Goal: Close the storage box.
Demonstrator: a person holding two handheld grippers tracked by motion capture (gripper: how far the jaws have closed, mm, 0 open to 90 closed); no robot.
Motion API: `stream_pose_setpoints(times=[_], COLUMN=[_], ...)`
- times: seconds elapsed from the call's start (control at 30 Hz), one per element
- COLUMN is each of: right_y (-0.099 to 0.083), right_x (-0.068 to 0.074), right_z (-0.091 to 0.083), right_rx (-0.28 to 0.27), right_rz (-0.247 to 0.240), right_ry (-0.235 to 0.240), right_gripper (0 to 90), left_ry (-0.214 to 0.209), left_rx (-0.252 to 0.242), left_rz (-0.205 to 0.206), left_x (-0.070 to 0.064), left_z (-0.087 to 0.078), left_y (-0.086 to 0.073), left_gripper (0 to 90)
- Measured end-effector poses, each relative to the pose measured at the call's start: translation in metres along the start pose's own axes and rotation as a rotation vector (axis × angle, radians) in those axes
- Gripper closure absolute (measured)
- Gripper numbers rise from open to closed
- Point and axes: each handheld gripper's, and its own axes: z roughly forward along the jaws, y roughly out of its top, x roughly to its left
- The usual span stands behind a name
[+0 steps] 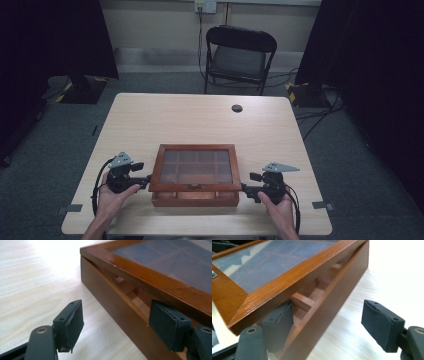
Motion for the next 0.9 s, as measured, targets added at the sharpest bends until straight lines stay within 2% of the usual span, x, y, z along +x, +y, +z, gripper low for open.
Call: stream_pose_setpoints(times=[0.2,0.3,0.4,0.43,0.47,0.5,0.53,0.6,0.67,0.73,0.8,0.9], right_y=[-0.006,-0.008,-0.01,-0.011,-0.011,-0.011,-0.011,-0.012,-0.012,-0.011,-0.008,-0.005], right_x=[-0.003,-0.003,-0.002,-0.003,-0.004,-0.004,-0.005,-0.007,-0.008,-0.008,-0.011,-0.02], right_z=[-0.004,-0.003,-0.003,-0.005,-0.007,-0.009,-0.01,-0.011,-0.01,-0.011,-0.012,-0.014], right_rx=[0.007,0.017,0.032,0.025,0.009,0.003,0.004,0.001,-0.004,-0.01,-0.02,-0.038], right_rz=[-0.001,0.008,-0.015,-0.005,0.008,0.014,0.009,0.016,0.02,0.018,0.019,0.032], right_ry=[-0.013,-0.015,-0.038,-0.03,-0.01,-0.01,-0.017,-0.019,-0.025,-0.034,-0.05,-0.098], right_gripper=[26.3,27.2,27.0,25.8,25.4,25.5,25.3,25.1,23.6,22.8,20.8,18.2], left_ry=[0.011,0.009,0.015,0.0,-0.001,-0.002,0.005,0.02,0.021,0.031,0.043,0.081], left_rx=[0.031,0.033,0.051,0.03,0.018,0.002,-0.009,-0.002,-0.008,-0.001,0.016,0.029], left_rz=[0.026,0.012,0.02,0.003,-0.013,-0.021,-0.024,-0.009,-0.022,-0.009,-0.003,-0.012], left_x=[0.0,0.0,0.0,0.001,0.002,0.003,0.003,0.005,0.006,0.008,0.012,0.021], left_z=[-0.006,-0.006,-0.006,-0.008,-0.011,-0.012,-0.014,-0.014,-0.014,-0.013,-0.013,-0.013], left_y=[-0.004,-0.007,-0.011,-0.012,-0.012,-0.011,-0.01,-0.008,-0.008,-0.006,-0.004,-0.002], left_gripper=[27.0,26.4,26.6,25.4,24.6,24.7,24.7,24.2,24.1,23.7,22.8,19.9])
